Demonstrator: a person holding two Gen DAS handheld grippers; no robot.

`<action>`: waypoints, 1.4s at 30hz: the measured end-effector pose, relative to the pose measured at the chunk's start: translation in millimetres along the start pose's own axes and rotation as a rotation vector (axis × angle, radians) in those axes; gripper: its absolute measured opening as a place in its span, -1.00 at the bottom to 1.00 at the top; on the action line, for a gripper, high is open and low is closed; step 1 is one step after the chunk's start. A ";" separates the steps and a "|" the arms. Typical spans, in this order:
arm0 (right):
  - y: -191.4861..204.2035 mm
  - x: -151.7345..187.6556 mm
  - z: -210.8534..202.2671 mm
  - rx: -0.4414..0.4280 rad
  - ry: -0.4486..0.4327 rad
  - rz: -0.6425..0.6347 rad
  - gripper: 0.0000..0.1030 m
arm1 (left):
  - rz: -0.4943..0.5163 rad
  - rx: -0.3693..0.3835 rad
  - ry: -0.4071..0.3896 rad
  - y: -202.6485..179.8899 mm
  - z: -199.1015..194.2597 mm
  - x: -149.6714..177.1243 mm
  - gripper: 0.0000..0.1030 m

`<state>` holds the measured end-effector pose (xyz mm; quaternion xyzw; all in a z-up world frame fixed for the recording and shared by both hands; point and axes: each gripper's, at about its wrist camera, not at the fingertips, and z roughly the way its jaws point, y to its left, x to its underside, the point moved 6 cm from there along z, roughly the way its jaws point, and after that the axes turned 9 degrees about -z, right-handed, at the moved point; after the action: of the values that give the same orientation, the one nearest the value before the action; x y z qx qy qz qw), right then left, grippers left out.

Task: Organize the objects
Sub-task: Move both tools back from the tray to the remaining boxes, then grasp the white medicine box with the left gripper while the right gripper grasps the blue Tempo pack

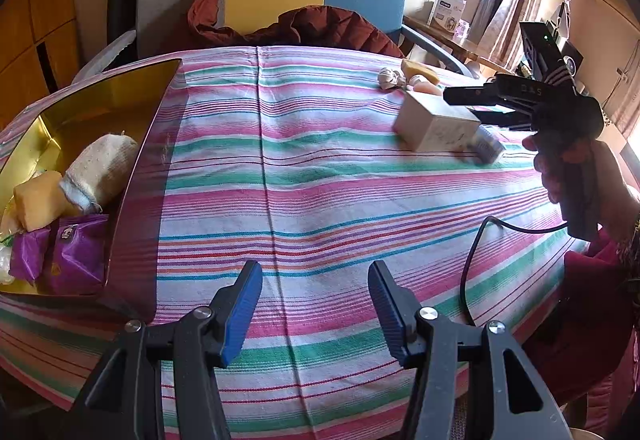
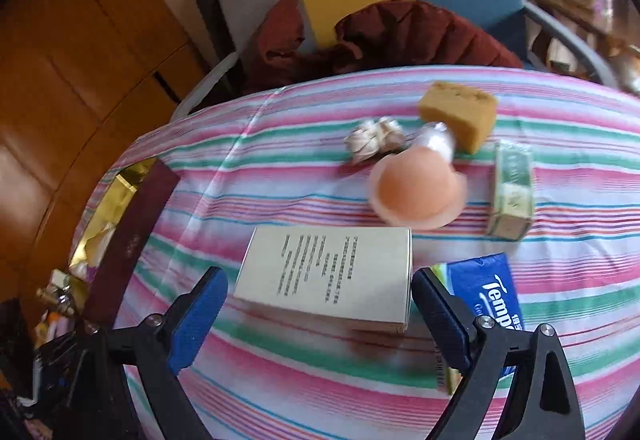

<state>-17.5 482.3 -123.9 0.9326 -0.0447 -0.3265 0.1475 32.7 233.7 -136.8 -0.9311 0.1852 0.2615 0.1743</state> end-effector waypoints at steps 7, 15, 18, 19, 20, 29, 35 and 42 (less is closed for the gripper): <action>13.8 -11.8 -31.6 0.026 -0.130 -0.061 0.81 | -0.008 -0.001 0.001 1.8 0.2 0.1 0.08; -70.5 0.8 -59.5 0.359 -0.075 0.171 0.82 | 0.003 -0.001 -0.005 -2.5 3.1 -7.5 0.08; -77.3 15.3 -38.1 0.314 0.044 0.207 0.82 | -0.013 0.003 -0.012 -1.0 4.2 -16.7 0.08; -75.7 19.1 -31.5 0.326 0.082 0.188 0.82 | -0.018 0.003 -0.014 -0.9 4.6 -20.1 0.08; -74.5 22.3 -25.6 0.348 0.118 0.161 0.81 | -0.019 0.003 -0.017 -0.7 4.8 -23.2 0.08; -67.1 39.8 -4.1 0.317 0.253 0.094 0.12 | -0.044 0.002 -0.028 -1.9 11.3 -44.4 0.08; -55.0 42.4 -2.2 0.227 0.241 0.099 0.10 | -0.039 -0.021 -0.030 -1.7 17.6 -52.6 0.08; -83.1 27.6 -19.9 0.326 0.144 0.211 0.04 | 0.025 0.016 -0.036 -31.3 32.2 -81.4 0.08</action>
<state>15.4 561.4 -150.9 0.9552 -0.1836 -0.2302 0.0305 -31.9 295.2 -110.6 -0.9225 0.1958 0.2788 0.1816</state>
